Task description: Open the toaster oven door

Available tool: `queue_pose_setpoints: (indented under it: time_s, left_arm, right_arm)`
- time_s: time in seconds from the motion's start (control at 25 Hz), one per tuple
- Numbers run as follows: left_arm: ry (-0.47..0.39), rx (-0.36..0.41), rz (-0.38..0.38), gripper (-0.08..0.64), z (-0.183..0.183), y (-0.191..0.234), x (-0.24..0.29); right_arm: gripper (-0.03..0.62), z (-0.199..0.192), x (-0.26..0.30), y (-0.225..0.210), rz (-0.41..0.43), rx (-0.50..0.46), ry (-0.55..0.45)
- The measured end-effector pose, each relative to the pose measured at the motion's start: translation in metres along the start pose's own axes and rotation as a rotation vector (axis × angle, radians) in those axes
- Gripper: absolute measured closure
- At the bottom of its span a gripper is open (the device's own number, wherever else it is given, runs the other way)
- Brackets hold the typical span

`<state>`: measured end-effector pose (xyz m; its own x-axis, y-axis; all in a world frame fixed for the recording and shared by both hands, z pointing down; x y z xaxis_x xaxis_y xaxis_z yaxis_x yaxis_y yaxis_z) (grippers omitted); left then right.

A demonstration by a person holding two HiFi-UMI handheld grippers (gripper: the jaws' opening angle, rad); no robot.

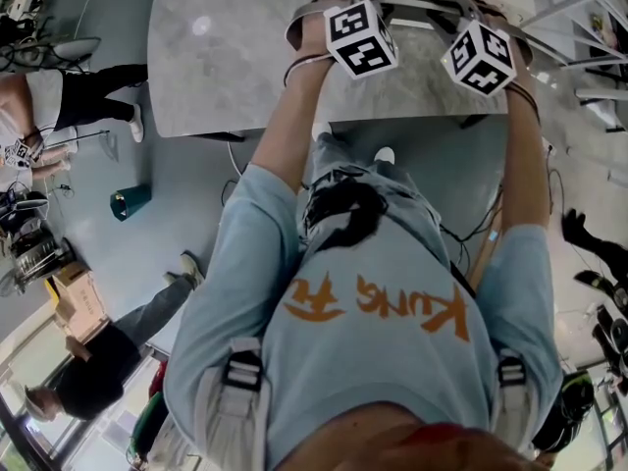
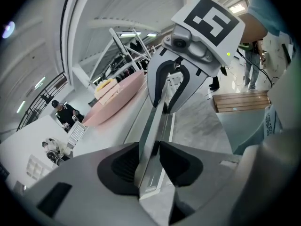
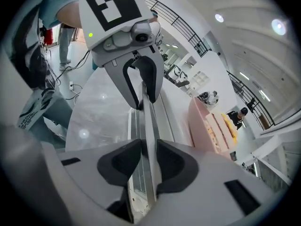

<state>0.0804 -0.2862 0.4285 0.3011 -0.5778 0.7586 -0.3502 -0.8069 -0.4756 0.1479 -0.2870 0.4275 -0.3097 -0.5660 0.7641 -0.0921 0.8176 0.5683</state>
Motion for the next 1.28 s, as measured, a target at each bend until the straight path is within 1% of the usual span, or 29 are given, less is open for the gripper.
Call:
queue_pose_setpoints:
  time_s: [0.16, 0.36, 0.76, 0.92, 1.16, 1.28]
  left_arm:
    - [0.011, 0.012, 0.006, 0.43, -0.003, -0.008, -0.003]
    - [0.001, 0.02, 0.056, 0.43, -0.004, -0.025, -0.011]
    - [0.005, 0.032, 0.117, 0.434, -0.014, -0.061, -0.019]
    - [0.008, 0.027, 0.118, 0.436, -0.018, -0.073, -0.018]
    - [0.011, 0.029, 0.121, 0.441, -0.019, -0.082, -0.025]
    - [0.018, 0.025, 0.113, 0.441, -0.026, -0.093, -0.023]
  right_arm:
    - [0.492, 0.0, -0.004, 0.01, 0.019, -0.019, 0.012]
    - [0.494, -0.001, -0.01, 0.025, 0.01, -0.028, 0.002]
    - [0.5, -0.005, -0.012, 0.064, -0.006, -0.041, -0.003]
    - [0.512, -0.01, -0.004, 0.075, -0.042, -0.051, 0.004]
    - [0.512, -0.009, -0.013, 0.083, -0.101, -0.061, 0.007]
    - [0.509, -0.008, -0.01, 0.095, -0.122, -0.05, 0.015]
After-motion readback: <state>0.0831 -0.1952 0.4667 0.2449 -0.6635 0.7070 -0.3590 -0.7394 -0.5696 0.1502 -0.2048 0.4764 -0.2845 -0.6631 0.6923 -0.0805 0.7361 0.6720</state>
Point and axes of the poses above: the fingertips, and each gripper's own axes: x forward along the fingers, y to its left, z out of its top, the point moved 1 cm from there along -x, backward along the fingers, and after that the axes turned 7 degrees about y, right-handed, at the moved point
